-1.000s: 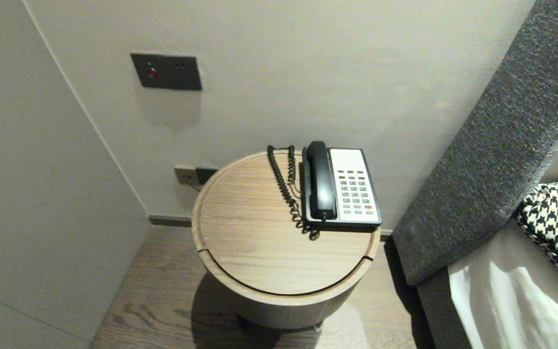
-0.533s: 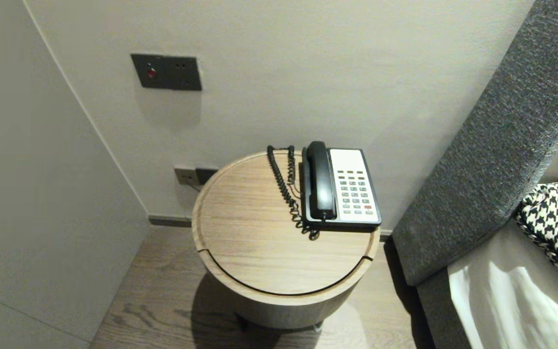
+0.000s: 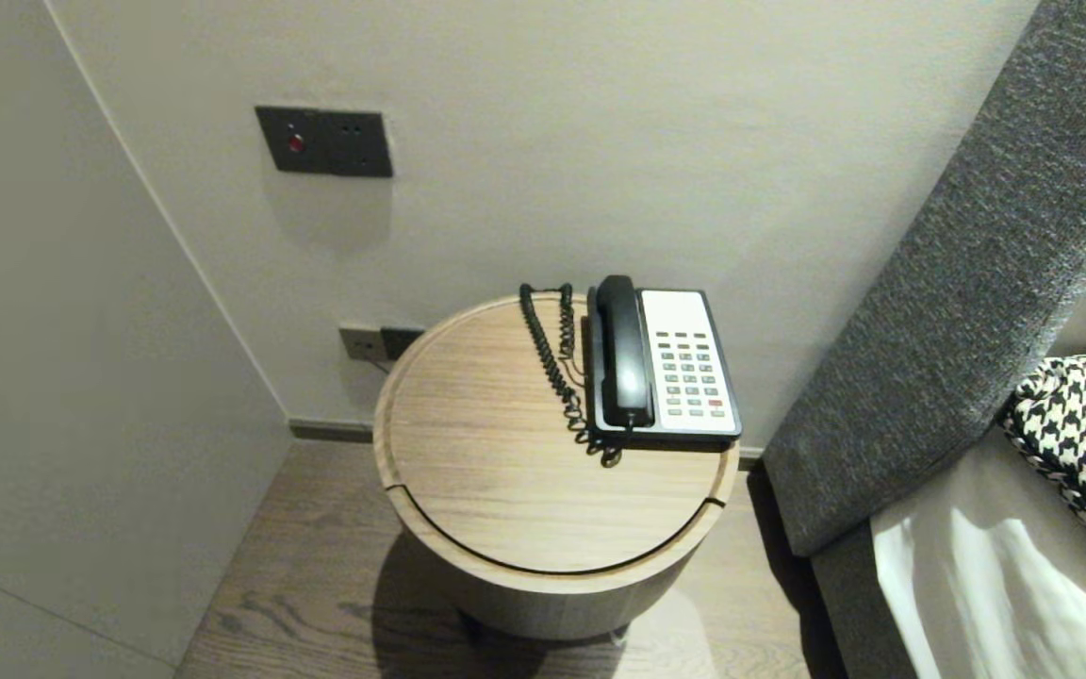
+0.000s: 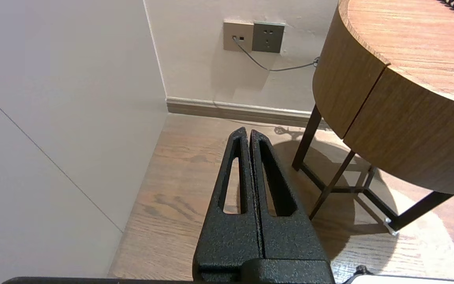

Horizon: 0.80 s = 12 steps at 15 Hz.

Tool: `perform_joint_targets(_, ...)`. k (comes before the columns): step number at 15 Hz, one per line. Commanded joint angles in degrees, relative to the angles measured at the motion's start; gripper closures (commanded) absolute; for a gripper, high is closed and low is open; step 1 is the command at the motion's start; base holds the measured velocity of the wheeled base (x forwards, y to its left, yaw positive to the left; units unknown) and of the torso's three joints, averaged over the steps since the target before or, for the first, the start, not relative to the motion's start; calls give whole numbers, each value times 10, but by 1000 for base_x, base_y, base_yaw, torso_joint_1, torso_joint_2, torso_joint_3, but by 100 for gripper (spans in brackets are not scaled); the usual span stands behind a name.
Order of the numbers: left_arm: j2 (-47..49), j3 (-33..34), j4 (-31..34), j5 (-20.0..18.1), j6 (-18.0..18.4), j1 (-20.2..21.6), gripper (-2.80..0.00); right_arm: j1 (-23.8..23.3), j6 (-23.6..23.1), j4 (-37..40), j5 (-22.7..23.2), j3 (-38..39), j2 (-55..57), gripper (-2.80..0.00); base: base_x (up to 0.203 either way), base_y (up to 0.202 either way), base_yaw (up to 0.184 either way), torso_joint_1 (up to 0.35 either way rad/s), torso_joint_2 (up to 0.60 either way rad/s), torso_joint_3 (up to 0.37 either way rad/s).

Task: Open the nightstand drawer

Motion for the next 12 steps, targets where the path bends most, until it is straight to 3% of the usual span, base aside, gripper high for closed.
perform_joint_targets(1, -1, 0, 0, 0, 0, 0, 0, 6, -6, -73, 1, 82, -31, 0, 0, 0, 0, 0, 0, 0)
perform_joint_targets(3, -1, 0, 0, 0, 0, 0, 0, 13, -18, -173, -1, 169, -33, 0, 0, 0, 0, 0, 0, 0)
perform_joint_targets(5, -1, 0, 0, 0, 0, 0, 0, 21, -24, -226, 0, 217, -40, 0, 0, 0, 0, 0, 0, 0)
perform_joint_targets(9, -1, 0, 0, 0, 0, 0, 0, 56, -23, -228, -2, 220, -141, 0, 0, 0, 0, 0, 0, 0)
perform_joint_targets(12, -1, 0, 0, 0, 0, 0, 0, 65, 0, -230, -36, 234, -186, 0, 0, 0, 0, 0, 0, 0)
